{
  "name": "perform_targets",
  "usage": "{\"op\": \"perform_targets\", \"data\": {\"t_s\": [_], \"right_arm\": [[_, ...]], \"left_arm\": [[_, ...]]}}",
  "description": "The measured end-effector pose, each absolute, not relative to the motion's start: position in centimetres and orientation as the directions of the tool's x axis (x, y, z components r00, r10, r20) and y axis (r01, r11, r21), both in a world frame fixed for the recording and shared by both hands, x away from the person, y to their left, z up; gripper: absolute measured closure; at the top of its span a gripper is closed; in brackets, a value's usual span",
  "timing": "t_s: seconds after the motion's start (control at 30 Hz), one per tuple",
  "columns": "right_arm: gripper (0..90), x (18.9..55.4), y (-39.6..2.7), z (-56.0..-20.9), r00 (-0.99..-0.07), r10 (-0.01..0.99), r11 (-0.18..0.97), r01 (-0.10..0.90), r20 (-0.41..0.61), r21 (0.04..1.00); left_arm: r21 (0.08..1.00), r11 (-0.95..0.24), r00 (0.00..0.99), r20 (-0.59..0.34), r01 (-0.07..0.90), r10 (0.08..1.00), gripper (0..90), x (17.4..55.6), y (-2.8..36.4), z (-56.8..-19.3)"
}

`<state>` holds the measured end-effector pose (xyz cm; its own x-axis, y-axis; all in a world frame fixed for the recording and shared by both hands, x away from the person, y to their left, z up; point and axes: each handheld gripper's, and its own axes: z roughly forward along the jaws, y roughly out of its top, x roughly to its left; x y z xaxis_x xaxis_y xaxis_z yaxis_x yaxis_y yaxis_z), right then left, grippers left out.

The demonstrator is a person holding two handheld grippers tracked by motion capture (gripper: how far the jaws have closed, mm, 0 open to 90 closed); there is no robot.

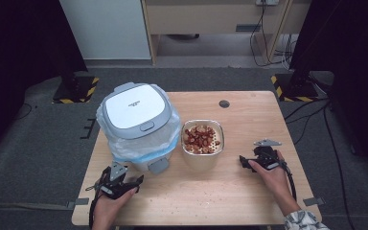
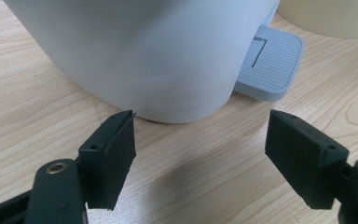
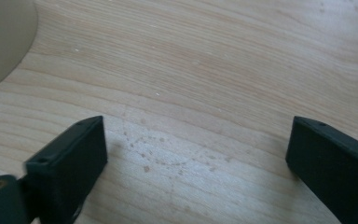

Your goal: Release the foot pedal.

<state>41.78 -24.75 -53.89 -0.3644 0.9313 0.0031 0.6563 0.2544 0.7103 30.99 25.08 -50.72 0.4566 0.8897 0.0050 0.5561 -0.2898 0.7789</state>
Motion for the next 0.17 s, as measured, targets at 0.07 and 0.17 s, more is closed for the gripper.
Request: {"op": "perform_targets", "data": {"t_s": [0.07,0.17], "right_arm": [[3.6,41.71,-24.31,-53.94,-0.363,0.932,0.255,0.655,0.001,0.712],[1.6,41.64,-23.62,-53.97,-0.340,0.940,0.241,0.665,0.000,0.707]], "left_arm": [[0.781,-0.283,0.448,0.005,0.556,0.894,23.2,30.94,25.10,-50.64],[0.781,-0.282,0.446,0.005,0.557,0.895,22.8,30.99,25.23,-50.67]]}}
